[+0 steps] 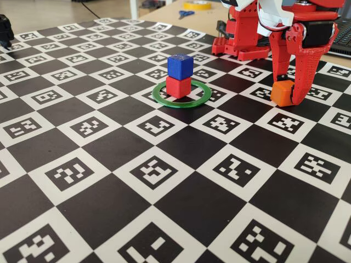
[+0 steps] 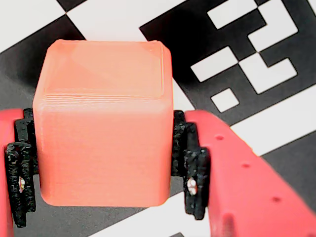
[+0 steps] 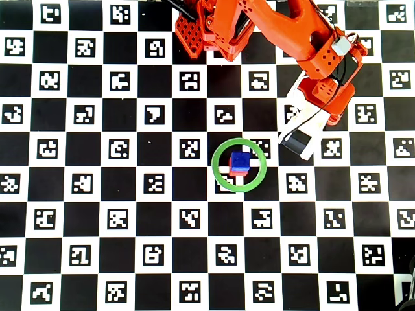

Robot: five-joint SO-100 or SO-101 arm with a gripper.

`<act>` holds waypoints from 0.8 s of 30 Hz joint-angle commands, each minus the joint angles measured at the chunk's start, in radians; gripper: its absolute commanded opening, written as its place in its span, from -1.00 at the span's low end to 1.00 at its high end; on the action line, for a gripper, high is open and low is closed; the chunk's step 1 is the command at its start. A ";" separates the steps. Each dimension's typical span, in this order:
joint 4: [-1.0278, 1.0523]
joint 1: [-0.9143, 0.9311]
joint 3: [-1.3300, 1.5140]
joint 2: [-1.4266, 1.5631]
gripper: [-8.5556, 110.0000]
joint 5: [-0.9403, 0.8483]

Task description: Grab the red cube then put it in the green circle then put the blue cube on top and finally the orange cube on top

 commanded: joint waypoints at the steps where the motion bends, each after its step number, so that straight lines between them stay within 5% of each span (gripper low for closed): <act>1: 0.029 0.014 -0.034 0.067 -0.78 0.017; 24: 0.457 0.256 -0.348 0.321 -0.81 0.035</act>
